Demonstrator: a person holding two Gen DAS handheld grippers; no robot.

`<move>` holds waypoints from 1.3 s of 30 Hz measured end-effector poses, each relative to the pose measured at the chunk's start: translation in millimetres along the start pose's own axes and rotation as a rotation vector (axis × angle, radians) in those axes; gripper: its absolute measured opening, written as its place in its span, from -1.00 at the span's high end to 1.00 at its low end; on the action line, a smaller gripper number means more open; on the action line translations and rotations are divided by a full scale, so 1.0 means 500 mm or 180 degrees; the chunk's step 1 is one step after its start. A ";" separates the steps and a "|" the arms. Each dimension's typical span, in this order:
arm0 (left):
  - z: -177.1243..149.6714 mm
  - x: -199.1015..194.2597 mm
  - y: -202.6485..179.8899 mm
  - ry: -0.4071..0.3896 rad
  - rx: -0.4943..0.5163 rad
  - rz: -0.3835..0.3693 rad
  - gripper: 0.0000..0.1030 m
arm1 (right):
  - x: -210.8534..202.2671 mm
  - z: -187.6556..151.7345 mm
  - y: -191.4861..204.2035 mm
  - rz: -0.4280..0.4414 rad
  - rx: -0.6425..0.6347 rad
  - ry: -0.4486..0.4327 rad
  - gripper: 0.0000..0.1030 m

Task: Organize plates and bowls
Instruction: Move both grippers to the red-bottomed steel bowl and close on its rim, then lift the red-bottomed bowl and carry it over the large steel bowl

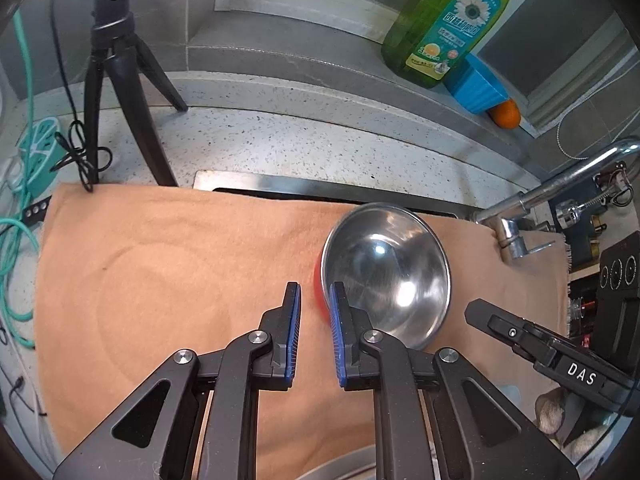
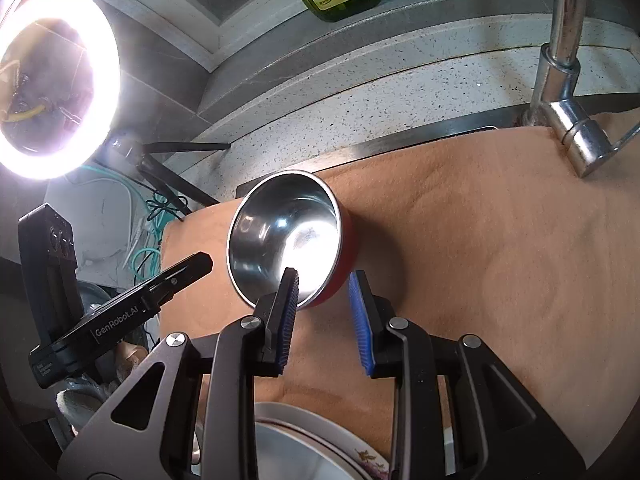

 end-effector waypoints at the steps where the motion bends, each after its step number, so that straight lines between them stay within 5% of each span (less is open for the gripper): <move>1: 0.003 0.006 0.002 0.0011 0.0004 0.0013 0.75 | 0.005 0.003 -0.001 -0.0011 -0.0006 0.0007 0.48; 13: 0.009 0.048 0.000 0.0125 0.0036 0.0027 0.75 | 0.044 0.014 -0.009 -0.0077 -0.0063 0.0087 0.48; 20: 0.008 0.051 -0.005 0.0131 0.0037 -0.0023 0.89 | 0.053 0.010 0.002 -0.0081 -0.0167 0.0109 0.81; 25: 0.006 0.049 -0.004 0.0124 0.0018 -0.0012 0.90 | 0.051 0.008 0.010 -0.0124 -0.0192 0.0087 0.82; 39: -0.035 -0.026 -0.008 -0.0040 0.0054 -0.0039 0.90 | 0.005 -0.025 0.039 -0.0049 -0.0290 0.0047 0.83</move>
Point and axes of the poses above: each gripper's, at about its wrist camera, not at the fingertips, and x roughly the way its jaws point, y to its left, z to its top, the point moved 7 cm from there along x, roughly the way its jaws point, and after that the axes turned 6 degrees about -z, right-handed, at the moved point
